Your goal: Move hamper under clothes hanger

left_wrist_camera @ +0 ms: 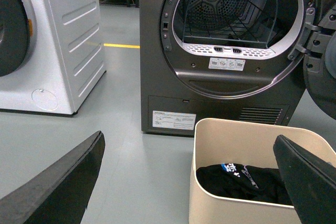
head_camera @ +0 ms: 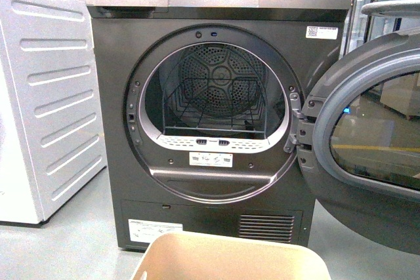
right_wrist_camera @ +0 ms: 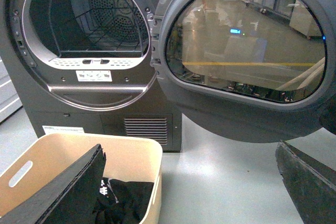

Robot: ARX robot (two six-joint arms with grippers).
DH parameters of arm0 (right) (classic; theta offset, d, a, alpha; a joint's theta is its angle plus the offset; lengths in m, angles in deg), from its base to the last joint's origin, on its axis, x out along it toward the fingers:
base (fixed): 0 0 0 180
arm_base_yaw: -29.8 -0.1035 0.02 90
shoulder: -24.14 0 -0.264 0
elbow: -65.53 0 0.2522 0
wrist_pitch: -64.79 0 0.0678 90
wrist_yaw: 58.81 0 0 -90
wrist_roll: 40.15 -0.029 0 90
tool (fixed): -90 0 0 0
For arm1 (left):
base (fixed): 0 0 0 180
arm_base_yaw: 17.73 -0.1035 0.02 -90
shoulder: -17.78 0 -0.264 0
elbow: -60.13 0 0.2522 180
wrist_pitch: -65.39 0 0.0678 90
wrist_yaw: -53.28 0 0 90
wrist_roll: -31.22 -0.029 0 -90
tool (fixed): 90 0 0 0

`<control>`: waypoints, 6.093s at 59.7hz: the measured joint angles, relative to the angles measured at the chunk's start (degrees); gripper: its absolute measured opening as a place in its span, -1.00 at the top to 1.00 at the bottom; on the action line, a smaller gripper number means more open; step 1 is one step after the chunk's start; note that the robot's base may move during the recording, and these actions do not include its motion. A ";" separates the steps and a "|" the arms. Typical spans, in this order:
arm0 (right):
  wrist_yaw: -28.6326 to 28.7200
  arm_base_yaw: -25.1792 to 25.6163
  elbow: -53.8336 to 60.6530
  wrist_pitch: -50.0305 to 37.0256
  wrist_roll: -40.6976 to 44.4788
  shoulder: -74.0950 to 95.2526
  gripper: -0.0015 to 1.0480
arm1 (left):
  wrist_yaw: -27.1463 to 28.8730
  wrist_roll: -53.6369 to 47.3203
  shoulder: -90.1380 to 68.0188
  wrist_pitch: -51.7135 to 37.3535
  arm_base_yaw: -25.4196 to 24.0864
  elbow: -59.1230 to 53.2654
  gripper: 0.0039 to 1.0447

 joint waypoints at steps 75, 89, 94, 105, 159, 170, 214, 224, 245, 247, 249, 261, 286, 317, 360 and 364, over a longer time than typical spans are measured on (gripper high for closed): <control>11.45 -5.51 -32.13 -24.30 -2.91 93.35 -0.85 | 4.15 -2.64 -97.04 -31.34 -5.64 29.83 -0.88; 9.57 -7.06 -45.59 -16.94 -2.16 107.34 -0.85 | 5.01 -4.31 -111.56 -18.62 -5.64 49.13 -0.88; 8.52 -7.50 -48.63 -15.52 -2.23 110.62 -0.85 | 5.01 -4.57 -114.84 -16.44 -5.09 53.77 -0.88; 7.45 -7.78 -55.89 -12.66 -2.29 117.96 -0.85 | 4.50 -5.29 -122.01 -13.53 -3.23 61.37 -0.88; 1.62 -7.19 -71.38 -7.19 -1.16 134.46 -0.85 | 2.38 -6.23 -142.53 -3.39 5.14 85.79 -0.88; 1.05 -6.78 -73.02 -6.80 -1.01 135.60 -0.85 | 2.82 -6.16 -144.45 -1.57 6.12 89.53 -0.88; -1.25 -4.20 -81.22 -3.65 -0.87 143.84 -0.85 | 1.03 -2.08 -155.91 8.48 9.57 105.57 -0.88; -1.40 -4.02 -82.60 -3.21 -1.05 145.35 -0.85 | 0.35 -1.70 -157.28 12.28 9.57 107.75 -0.88; -2.97 -4.28 -84.56 -0.55 -2.03 146.81 -0.35 | 1.51 -0.66 -159.53 17.20 9.68 111.75 -0.02; -3.23 -4.35 -84.67 0.13 -2.03 146.81 -0.22 | 1.55 -0.74 -159.53 16.74 9.75 111.71 0.12; -3.48 -4.46 -84.67 0.37 -2.01 146.81 -0.09 | 1.53 -0.85 -159.53 16.48 9.79 111.56 0.26; -4.39 -4.94 -84.70 1.99 -0.98 146.79 0.62 | 1.84 -1.49 -158.81 14.38 10.08 108.50 0.94; -3.80 -5.03 -83.01 3.34 -1.90 142.79 0.94 | 1.05 -1.49 -153.35 12.15 10.91 100.24 0.93; -0.98 -5.90 -75.54 -0.66 -3.21 138.53 0.94 | 2.80 -1.73 -147.53 8.79 11.02 95.06 0.93; 0.13 -7.63 -75.47 -0.81 -3.56 138.44 0.94 | 3.87 -1.77 -147.51 8.79 9.25 94.99 0.93; 0.02 -7.48 -75.47 -0.83 -3.65 138.42 0.94 | 3.45 -1.79 -147.51 8.76 9.35 94.99 0.93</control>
